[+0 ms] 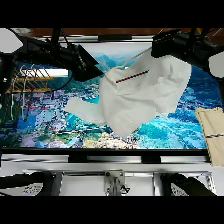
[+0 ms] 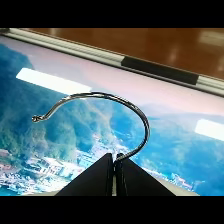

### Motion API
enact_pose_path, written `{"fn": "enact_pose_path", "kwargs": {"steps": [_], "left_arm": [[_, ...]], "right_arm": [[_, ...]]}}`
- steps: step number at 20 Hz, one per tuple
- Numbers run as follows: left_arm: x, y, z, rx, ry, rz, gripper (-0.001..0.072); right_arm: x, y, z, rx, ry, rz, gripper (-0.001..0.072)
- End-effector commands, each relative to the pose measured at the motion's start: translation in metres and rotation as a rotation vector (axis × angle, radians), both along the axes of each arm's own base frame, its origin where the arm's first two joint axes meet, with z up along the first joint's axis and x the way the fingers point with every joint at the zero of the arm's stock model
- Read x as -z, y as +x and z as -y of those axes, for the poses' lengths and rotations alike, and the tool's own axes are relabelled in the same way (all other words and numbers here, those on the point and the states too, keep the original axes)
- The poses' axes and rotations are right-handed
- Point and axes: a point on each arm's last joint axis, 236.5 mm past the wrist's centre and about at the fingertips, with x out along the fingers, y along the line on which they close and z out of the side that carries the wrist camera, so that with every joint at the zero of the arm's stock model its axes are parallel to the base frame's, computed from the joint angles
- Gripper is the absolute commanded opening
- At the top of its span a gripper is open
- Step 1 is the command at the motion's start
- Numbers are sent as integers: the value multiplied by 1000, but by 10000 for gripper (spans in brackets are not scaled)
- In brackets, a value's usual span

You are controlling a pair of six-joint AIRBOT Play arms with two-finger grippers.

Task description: Fold the shirts.

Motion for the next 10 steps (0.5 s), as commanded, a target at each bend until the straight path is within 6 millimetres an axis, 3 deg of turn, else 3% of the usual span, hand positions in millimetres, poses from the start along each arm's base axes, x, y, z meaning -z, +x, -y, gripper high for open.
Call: {"fn": "enact_pose_path", "kwargs": {"steps": [1,6,8,10], "left_arm": [[-22,-2,-5,-75,-61,-56,571],[-18,-12,9,-237,-169,-394,571],[-4,-7,17,-337,-153,-452,564],[12,-3,38,-402,-140,-450,564]], "right_arm": [[-5,-1,3,11,-9,17,85],[-7,9,24,110,-14,28,84],[-8,13,34,156,-18,37,85],[-9,15,39,185,4,31,85]]}}
